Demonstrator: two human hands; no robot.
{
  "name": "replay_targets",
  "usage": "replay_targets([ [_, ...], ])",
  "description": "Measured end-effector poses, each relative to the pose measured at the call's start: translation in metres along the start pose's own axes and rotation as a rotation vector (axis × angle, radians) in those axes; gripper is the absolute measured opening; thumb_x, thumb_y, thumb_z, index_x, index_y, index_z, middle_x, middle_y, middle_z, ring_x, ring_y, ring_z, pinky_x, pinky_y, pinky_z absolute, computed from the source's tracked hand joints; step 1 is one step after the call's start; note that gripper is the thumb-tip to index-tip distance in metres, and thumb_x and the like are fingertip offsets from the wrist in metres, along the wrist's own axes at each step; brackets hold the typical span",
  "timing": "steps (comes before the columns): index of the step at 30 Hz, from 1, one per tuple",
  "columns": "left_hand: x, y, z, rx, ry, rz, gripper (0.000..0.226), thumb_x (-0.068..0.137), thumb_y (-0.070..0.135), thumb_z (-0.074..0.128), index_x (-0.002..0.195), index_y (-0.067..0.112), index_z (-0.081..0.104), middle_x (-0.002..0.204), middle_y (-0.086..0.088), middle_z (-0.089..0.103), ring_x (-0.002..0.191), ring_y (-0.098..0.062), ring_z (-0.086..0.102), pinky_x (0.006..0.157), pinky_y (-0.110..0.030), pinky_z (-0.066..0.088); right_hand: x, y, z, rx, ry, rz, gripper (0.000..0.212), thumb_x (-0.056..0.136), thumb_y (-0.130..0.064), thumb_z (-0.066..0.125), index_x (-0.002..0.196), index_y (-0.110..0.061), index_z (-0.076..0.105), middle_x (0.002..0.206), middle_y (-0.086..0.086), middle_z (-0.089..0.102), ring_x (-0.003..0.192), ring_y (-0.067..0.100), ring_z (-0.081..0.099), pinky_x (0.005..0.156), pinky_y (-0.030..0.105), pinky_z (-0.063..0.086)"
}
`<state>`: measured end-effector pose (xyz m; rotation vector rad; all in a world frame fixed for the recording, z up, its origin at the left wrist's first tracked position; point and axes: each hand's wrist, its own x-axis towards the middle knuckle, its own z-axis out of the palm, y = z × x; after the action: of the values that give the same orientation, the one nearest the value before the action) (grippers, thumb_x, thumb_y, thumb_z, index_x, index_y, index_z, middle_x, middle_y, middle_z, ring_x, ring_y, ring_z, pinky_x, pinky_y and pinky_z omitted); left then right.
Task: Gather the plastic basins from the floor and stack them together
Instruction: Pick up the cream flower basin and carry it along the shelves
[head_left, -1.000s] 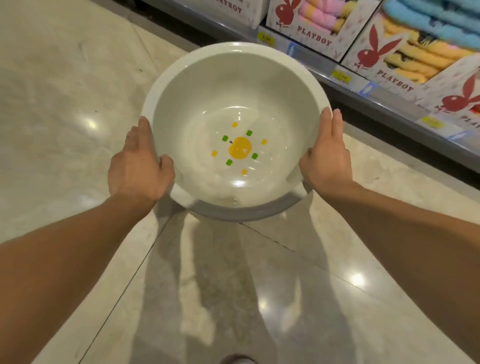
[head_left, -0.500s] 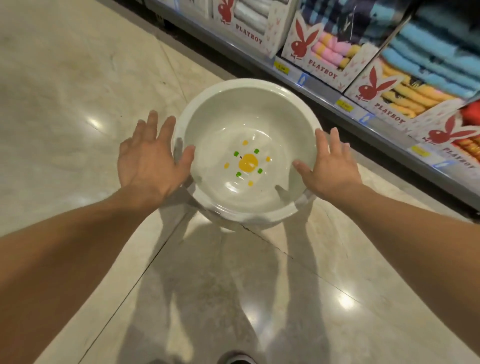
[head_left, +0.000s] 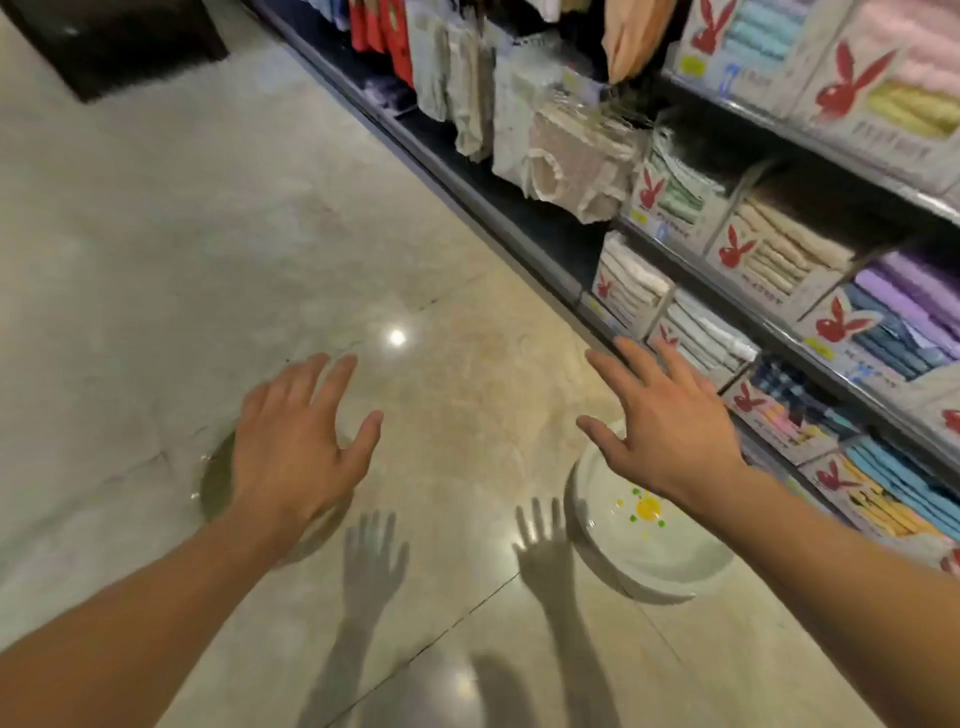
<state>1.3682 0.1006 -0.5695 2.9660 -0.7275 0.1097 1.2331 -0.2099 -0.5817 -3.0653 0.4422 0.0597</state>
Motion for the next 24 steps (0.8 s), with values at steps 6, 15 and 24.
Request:
replay_targets([
  [6,-0.055,-0.087,-0.178,0.021,0.129,-0.291,0.074,0.09,0.062,0.04,0.15,0.02,0.045,0.152,-0.014,0.044,0.139,-0.035,0.041,0.111,-0.05,0.032,0.036,-0.135,-0.171,0.102,0.135,-0.259,0.074,0.091,-0.067,0.041,0.154,-0.03,0.028,0.157,0.006,0.036,0.144,0.037,0.027,0.108,0.051,0.038],
  [15,-0.137,-0.17,-0.279,0.039,0.289,-0.603,0.075,0.089,0.063,0.041,0.15,0.019,0.044,0.154,-0.012,0.042,0.141,-0.032,0.039,0.114,-0.047,0.028,0.04,-0.294,-0.259,0.14,0.162,-0.579,0.075,0.092,-0.065,0.043,0.155,-0.03,0.025,0.159,0.006,0.032,0.145,0.036,0.026,0.101,0.051,0.041],
  [24,-0.132,-0.25,-0.216,0.071,0.211,-0.622,0.069,0.093,0.056,0.047,0.148,0.015,0.047,0.151,-0.016,0.046,0.139,-0.033,0.043,0.111,-0.049,0.034,0.09,-0.385,-0.195,0.165,0.116,-0.639,0.071,0.092,-0.058,0.053,0.152,-0.025,0.036,0.155,0.01,0.038,0.137,0.04,0.038,0.092,0.053,0.046],
])
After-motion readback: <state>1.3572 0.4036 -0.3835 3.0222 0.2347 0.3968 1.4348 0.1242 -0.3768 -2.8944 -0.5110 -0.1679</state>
